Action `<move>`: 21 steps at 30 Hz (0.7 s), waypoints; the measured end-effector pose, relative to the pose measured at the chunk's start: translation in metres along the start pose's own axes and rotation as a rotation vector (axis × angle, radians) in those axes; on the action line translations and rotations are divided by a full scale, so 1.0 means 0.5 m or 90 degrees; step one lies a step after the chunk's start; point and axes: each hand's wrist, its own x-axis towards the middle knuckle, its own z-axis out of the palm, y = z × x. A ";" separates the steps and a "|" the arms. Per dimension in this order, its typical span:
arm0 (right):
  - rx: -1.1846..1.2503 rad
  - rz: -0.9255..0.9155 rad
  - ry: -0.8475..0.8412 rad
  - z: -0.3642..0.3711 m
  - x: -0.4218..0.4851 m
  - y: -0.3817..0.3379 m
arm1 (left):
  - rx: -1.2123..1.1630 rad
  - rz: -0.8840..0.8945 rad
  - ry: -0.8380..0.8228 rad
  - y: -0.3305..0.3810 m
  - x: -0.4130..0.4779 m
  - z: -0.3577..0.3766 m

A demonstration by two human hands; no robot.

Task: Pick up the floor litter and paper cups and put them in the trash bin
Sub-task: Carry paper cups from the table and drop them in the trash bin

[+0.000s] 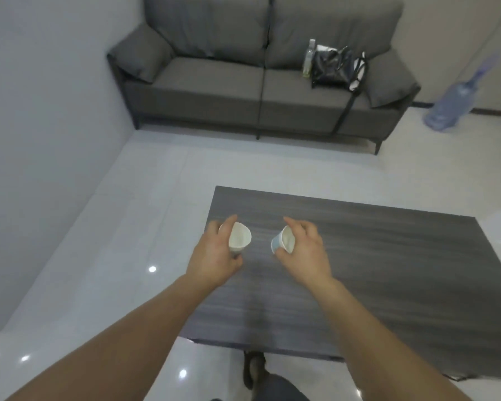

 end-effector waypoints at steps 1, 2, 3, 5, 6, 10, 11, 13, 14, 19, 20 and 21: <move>-0.003 0.007 0.014 -0.024 -0.033 0.001 | 0.010 0.013 0.001 0.025 -0.017 -0.013; -0.007 0.015 0.028 -0.047 -0.066 0.005 | 0.023 0.031 0.004 0.052 -0.034 -0.022; -0.010 0.024 0.043 -0.072 -0.101 0.011 | 0.034 0.053 0.006 0.081 -0.050 -0.028; -0.008 0.047 0.071 -0.120 -0.170 0.035 | 0.041 0.099 0.007 0.141 -0.082 -0.032; -0.006 0.064 0.081 -0.142 -0.205 0.053 | 0.038 0.117 0.001 0.173 -0.099 -0.027; 0.004 0.140 0.130 -0.229 -0.342 0.152 | 0.044 0.202 -0.068 0.313 -0.168 0.020; 0.009 0.160 0.143 -0.249 -0.373 0.182 | 0.042 0.222 -0.087 0.352 -0.185 0.037; 0.028 0.195 0.179 -0.292 -0.435 0.249 | 0.040 0.265 -0.121 0.437 -0.217 0.079; 0.034 0.212 0.199 -0.314 -0.468 0.284 | 0.038 0.290 -0.136 0.481 -0.234 0.104; 0.049 0.312 0.287 -0.436 -0.671 0.495 | 0.004 0.384 -0.214 0.743 -0.368 0.255; 0.049 0.333 0.305 -0.460 -0.716 0.539 | 0.001 0.405 -0.227 0.799 -0.401 0.289; 0.047 0.353 0.324 -0.487 -0.767 0.585 | -0.005 0.431 -0.240 0.858 -0.440 0.330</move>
